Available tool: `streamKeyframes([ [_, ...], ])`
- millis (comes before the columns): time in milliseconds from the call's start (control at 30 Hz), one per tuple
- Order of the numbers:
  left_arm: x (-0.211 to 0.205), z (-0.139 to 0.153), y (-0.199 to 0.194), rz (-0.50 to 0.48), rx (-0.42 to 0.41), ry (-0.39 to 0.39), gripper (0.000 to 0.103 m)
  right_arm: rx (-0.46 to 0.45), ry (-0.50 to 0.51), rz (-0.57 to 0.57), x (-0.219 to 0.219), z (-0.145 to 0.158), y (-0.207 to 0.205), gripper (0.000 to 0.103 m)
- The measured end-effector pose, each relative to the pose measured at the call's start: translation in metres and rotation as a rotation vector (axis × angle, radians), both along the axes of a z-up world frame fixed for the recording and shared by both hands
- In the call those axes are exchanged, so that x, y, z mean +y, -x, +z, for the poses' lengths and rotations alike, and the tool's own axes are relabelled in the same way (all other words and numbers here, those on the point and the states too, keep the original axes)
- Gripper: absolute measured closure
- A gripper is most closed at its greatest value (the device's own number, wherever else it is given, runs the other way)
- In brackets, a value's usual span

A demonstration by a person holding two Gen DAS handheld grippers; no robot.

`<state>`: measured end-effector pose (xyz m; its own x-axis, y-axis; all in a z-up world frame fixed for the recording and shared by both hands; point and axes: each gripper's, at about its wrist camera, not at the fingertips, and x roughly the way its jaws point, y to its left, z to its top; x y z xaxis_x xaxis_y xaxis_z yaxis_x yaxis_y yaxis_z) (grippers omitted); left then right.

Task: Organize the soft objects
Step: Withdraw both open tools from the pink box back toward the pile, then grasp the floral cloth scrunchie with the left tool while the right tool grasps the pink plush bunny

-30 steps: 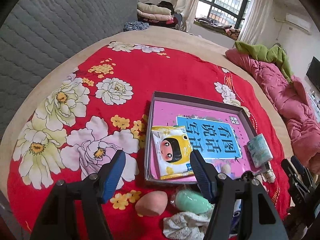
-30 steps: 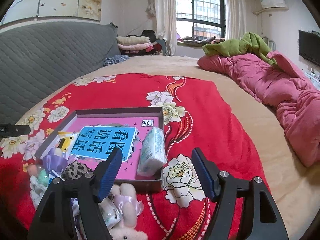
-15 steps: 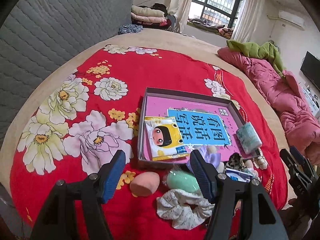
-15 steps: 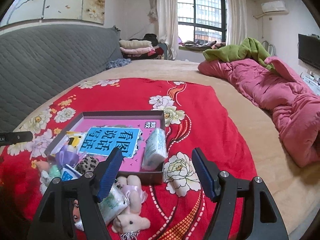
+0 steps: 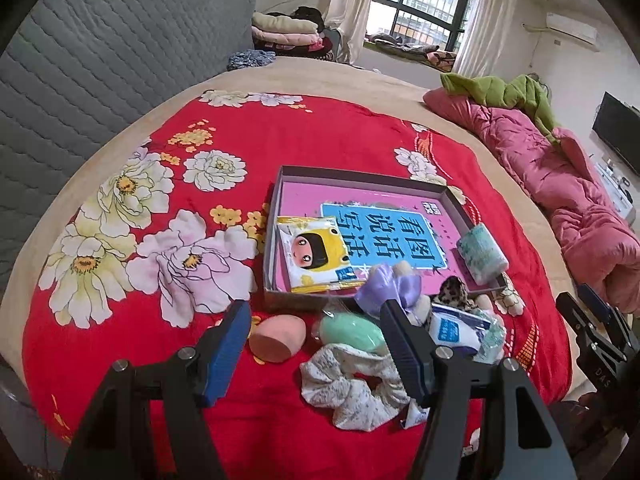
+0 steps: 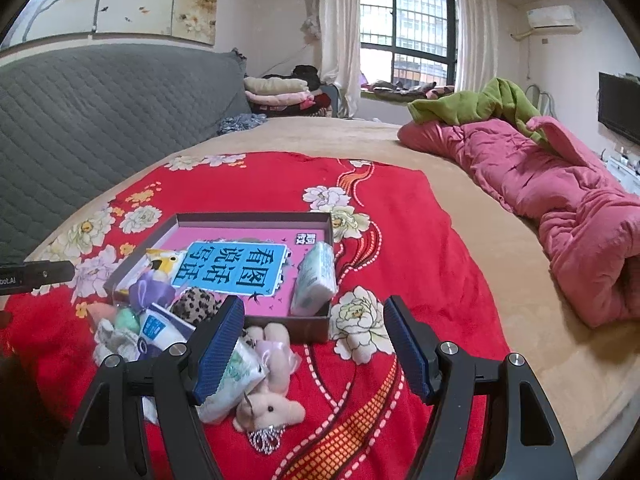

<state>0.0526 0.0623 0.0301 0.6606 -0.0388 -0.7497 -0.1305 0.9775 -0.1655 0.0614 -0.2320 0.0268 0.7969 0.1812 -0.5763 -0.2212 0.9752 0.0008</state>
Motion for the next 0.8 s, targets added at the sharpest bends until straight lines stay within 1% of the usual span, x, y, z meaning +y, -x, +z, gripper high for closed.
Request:
streamKeyframes([
  [233,-0.001,-0.004,0.008,-0.007,0.011,0.010,0.036,0.016,0.004,0.001,-0.004,-0.003,0.010,0.029],
  [333,-0.003,-0.009,0.010,-0.006,0.043,0.022,0.036,0.033,-0.003,0.004,-0.006,-0.006,0.013,0.029],
  [600,-0.008,-0.021,0.016,-0.005,0.070,0.045,0.036,0.066,0.008,0.025,-0.002,-0.013,0.022,0.029],
  [800,-0.012,-0.025,0.020,-0.014,0.086,0.048,0.036,0.093,0.011,0.035,-0.001,-0.019,0.025,0.029],
])
